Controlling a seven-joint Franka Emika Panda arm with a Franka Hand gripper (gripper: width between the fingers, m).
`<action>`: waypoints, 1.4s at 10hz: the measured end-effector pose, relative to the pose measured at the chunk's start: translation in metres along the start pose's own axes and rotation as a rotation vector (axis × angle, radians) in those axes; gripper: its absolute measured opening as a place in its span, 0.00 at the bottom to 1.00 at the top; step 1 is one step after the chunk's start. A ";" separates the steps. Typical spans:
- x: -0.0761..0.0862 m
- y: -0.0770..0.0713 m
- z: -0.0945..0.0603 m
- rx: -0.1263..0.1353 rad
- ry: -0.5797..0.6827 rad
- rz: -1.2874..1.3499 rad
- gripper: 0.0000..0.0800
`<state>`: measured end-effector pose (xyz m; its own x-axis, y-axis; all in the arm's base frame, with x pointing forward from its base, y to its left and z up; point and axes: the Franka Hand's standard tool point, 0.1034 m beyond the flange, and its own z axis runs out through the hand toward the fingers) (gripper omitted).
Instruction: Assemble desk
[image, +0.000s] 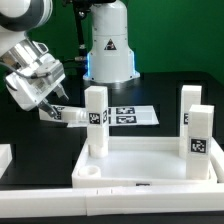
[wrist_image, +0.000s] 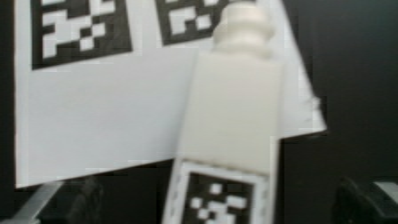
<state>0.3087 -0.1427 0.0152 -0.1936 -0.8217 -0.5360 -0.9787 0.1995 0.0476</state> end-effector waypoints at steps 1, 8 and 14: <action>0.001 0.001 0.005 -0.013 0.011 0.001 0.81; -0.004 -0.013 -0.001 -0.049 0.035 -0.102 0.35; -0.021 -0.042 -0.003 -0.083 0.039 -0.710 0.35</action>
Offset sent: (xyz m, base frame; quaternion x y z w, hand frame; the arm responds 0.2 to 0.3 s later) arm 0.0000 0.0000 0.0000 0.0000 0.0000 0.0000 1.0000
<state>0.3534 -0.1357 0.0271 0.4915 -0.7567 -0.4312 -0.8709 -0.4306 -0.2371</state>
